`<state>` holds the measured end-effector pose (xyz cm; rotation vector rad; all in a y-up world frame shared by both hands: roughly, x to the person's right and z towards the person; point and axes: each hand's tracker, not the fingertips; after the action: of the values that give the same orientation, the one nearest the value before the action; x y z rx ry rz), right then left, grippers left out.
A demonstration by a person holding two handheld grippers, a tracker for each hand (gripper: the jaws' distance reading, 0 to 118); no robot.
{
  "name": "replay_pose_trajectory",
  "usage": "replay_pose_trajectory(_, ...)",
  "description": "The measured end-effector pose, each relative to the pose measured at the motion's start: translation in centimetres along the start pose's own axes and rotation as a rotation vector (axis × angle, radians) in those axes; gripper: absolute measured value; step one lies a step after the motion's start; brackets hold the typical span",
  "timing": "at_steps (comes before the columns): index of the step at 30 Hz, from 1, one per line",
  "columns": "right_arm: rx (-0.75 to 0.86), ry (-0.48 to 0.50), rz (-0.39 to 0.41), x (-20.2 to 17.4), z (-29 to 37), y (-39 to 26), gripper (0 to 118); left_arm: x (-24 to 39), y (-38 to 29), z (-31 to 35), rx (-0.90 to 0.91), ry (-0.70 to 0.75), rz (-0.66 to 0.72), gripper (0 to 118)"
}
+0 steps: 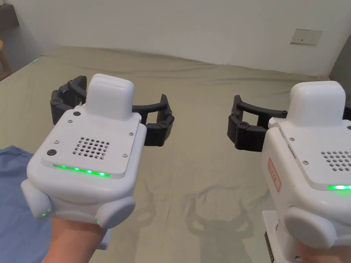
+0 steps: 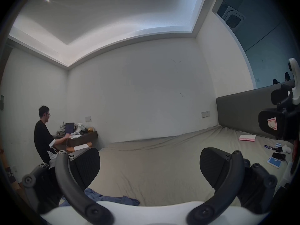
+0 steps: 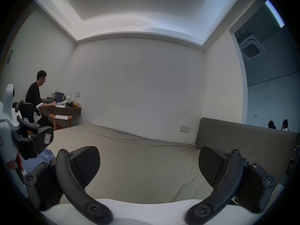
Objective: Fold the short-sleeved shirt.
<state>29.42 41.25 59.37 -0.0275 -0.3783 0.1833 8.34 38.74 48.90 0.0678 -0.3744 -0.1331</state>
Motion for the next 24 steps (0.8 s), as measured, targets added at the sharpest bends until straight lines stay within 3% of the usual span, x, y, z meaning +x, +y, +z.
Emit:
replay_pose_trajectory(3, -0.006, 0.031, -0.011, 0.1, 0.2, 0.1, 118, 0.0, 0.1, 0.1, 0.001, -0.031, 0.036, 117)
replay_pose_trajectory(5, -0.013, 0.053, -0.029, 0.2, 0.3, 0.3, 112, 0.2, 0.3, 0.2, 0.007, -0.032, 0.029, 103)
replay_pose_trajectory(6, -0.016, 0.064, -0.033, 0.3, 0.3, 0.3, 92, 0.3, 0.3, 0.1, 0.014, -0.03, 0.015, 78)
replay_pose_trajectory(7, -0.014, 0.064, -0.035, 0.3, 0.4, 0.3, 60, 0.5, 0.4, 0.2, 0.019, -0.03, 0.004, 53)
replay_pose_trajectory(8, -0.013, 0.055, -0.032, 0.2, 0.3, 0.3, 20, 0.7, 0.4, 0.1, 0.02, -0.03, -0.004, 28)
replay_pose_trajectory(9, -0.01, 0.012, -0.013, 0.2, 0.2, 0.2, 1, 0.7, 0.5, 0.0, 0.019, -0.033, -0.008, 10)
replay_pose_trajectory(12, -0.022, 0.063, -0.009, 0.6, 0.1, 0.3, 1, 0.9, 0.5, 0.0, 0.006, -0.052, 0.0, 0)
replay_pose_trajectory(24, -0.041, 0.03, 0.019, 0.3, 0.1, -0.9, 1, 1.4, -0.4, 0.2, -0.032, -0.048, 0.007, 0)
